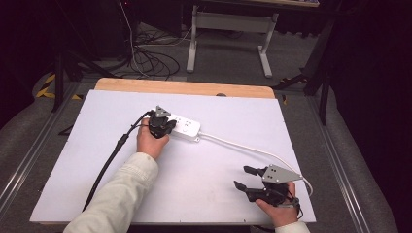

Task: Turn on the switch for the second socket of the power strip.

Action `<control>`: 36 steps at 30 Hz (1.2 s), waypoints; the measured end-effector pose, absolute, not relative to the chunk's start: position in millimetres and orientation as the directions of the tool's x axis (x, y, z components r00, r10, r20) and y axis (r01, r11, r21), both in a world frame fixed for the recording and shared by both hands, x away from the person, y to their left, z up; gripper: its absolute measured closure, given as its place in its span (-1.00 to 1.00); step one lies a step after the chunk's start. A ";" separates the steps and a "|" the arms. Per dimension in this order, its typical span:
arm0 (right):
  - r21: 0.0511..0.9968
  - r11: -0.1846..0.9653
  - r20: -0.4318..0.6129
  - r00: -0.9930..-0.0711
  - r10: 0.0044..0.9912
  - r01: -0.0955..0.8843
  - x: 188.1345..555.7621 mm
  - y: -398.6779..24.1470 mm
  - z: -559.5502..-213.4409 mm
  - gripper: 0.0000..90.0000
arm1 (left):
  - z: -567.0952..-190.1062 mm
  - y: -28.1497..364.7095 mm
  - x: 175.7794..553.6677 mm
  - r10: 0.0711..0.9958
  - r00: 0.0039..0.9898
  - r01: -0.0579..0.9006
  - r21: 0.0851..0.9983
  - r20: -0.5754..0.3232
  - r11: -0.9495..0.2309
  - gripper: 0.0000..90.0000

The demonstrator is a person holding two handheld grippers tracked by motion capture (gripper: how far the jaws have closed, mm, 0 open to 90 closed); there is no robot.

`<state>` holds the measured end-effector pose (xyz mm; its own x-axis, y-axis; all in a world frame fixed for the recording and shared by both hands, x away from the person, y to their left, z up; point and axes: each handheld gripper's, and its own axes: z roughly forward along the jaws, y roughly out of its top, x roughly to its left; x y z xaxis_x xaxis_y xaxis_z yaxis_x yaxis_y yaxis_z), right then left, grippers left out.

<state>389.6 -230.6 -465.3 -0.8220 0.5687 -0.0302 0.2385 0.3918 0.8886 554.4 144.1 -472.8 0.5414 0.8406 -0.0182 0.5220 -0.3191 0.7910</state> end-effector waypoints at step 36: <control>0.889 0.391 -0.031 -0.820 0.572 0.240 389.7 -230.7 -465.1 -0.17 | -437.9 151.7 539.5 0.813 0.577 0.496 0.825 -0.080 -0.271 0.99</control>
<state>389.7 -230.7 -465.1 -0.8198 0.5718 -0.0307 0.2397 0.3913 0.8885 539.5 151.7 -437.9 0.5773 0.8126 -0.0803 0.4962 -0.2711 0.8248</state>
